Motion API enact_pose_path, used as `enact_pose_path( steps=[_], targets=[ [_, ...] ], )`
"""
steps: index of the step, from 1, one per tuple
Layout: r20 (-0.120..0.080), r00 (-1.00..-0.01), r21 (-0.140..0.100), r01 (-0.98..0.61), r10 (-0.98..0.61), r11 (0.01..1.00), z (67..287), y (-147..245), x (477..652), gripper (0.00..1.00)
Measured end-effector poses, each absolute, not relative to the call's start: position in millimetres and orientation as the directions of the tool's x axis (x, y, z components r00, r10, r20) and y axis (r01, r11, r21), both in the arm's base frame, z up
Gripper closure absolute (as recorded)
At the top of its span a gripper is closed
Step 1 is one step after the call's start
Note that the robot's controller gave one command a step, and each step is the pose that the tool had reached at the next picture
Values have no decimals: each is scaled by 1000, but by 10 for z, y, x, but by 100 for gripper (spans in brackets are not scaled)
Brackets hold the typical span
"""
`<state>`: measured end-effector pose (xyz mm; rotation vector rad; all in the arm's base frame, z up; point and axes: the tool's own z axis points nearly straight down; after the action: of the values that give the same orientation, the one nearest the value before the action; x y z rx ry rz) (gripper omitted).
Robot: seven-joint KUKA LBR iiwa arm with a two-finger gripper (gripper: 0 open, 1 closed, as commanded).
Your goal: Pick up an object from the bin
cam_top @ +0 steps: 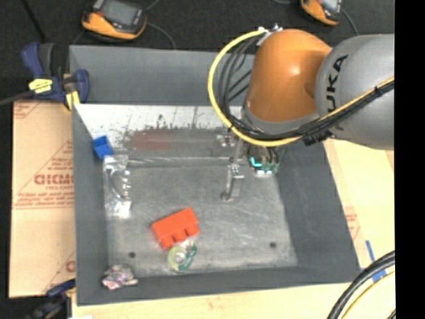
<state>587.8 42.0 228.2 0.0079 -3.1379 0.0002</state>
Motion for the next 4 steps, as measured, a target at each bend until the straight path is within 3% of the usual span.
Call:
enact_pose_path(
  steps=[1, 2, 3, 4],
  targets=[
    [3, -1000, 2, -14, -14, 1000, 1123, 839, 5826, 0],
    [4, -1000, 1, -9, -9, 1000, 684, 1096, 5259, 0],
    [-4, -1000, 3, -5, -5, 1000, 755, 1090, 5313, 100],
    [-9, -999, 3, -38, -38, 999, 814, 1602, 5342, 100]
  ],
)
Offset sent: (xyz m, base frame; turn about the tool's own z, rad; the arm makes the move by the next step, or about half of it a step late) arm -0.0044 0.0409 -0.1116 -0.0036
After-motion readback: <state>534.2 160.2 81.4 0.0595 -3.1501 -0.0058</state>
